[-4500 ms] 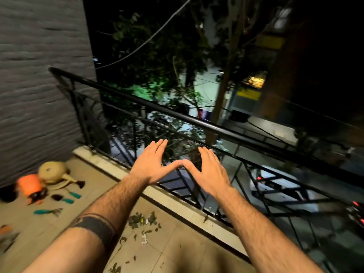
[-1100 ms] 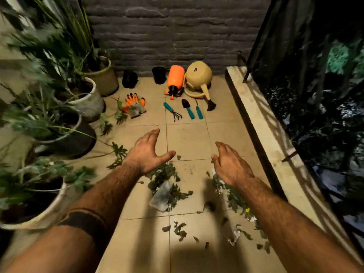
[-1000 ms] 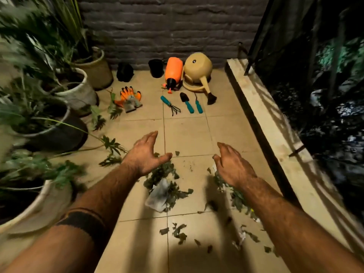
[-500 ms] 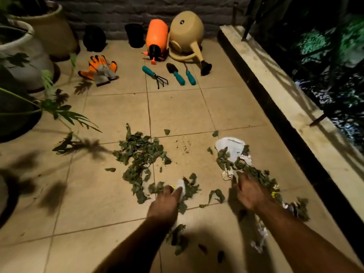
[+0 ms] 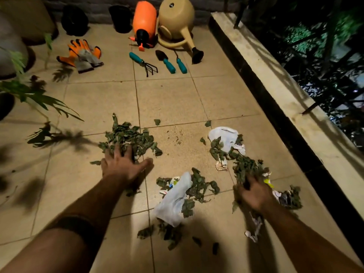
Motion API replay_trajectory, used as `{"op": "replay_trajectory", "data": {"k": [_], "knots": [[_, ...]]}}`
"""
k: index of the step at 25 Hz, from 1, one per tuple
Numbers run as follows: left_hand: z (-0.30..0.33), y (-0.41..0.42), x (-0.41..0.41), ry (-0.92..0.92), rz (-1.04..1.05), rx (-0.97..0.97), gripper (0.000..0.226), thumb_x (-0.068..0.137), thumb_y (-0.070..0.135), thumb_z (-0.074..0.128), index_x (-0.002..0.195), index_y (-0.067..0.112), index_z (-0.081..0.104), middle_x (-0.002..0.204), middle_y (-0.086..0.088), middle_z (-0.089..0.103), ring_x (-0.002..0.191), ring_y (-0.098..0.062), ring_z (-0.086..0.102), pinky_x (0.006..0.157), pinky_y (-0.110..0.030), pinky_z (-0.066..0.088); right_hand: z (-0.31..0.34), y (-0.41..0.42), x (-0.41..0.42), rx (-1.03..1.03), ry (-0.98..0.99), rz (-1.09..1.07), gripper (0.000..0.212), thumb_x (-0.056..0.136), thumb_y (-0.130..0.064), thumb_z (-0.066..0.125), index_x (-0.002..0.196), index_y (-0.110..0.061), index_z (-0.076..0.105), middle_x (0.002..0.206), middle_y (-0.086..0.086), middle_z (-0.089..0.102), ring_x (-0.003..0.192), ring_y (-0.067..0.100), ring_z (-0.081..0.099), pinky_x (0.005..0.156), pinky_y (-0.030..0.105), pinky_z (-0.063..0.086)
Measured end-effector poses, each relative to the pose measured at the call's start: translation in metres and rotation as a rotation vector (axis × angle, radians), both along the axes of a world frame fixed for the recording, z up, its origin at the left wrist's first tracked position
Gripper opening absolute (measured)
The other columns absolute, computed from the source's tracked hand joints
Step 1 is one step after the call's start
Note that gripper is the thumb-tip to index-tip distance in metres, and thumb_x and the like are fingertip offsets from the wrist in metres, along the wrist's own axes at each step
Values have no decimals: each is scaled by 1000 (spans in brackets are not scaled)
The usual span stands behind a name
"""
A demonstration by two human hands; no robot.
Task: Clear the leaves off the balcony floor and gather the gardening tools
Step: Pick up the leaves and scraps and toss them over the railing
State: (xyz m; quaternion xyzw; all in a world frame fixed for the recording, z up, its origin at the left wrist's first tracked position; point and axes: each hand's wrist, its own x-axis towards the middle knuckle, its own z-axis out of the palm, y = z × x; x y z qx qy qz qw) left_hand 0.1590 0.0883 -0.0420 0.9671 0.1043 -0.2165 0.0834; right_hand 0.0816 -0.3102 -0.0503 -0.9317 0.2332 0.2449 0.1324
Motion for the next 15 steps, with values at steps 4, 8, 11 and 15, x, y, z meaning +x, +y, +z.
{"op": "replay_trajectory", "data": {"k": [4,8,11,15], "knots": [[-8,-22,-42,-95,-314,-64,96,74,94,7,135,36,53,134,-11,56,119,-27,52,105,-44,42,-7,45,-4,-131,0,208,59,96,-60,46,140,-20,45,130,11,58,112,29,62,96,45,54],[9,-30,-20,-321,-268,-75,87,79,92,2,111,38,62,88,8,66,80,-12,61,84,-35,49,20,45,19,-317,-160,179,63,93,-74,36,99,-16,61,86,3,64,77,20,65,75,36,58],[14,-49,-14,-278,-338,-95,95,76,94,2,144,41,40,103,3,70,90,-14,65,76,-30,50,23,35,35,-202,-178,150,65,97,-62,44,143,-16,41,144,15,45,127,32,50,99,46,51],[3,-99,-51,16,-755,-179,92,80,89,33,156,43,9,157,-12,30,141,-32,30,115,-52,27,5,58,21,18,16,359,60,101,-51,41,154,-24,33,164,8,21,146,31,29,117,49,35]]}}
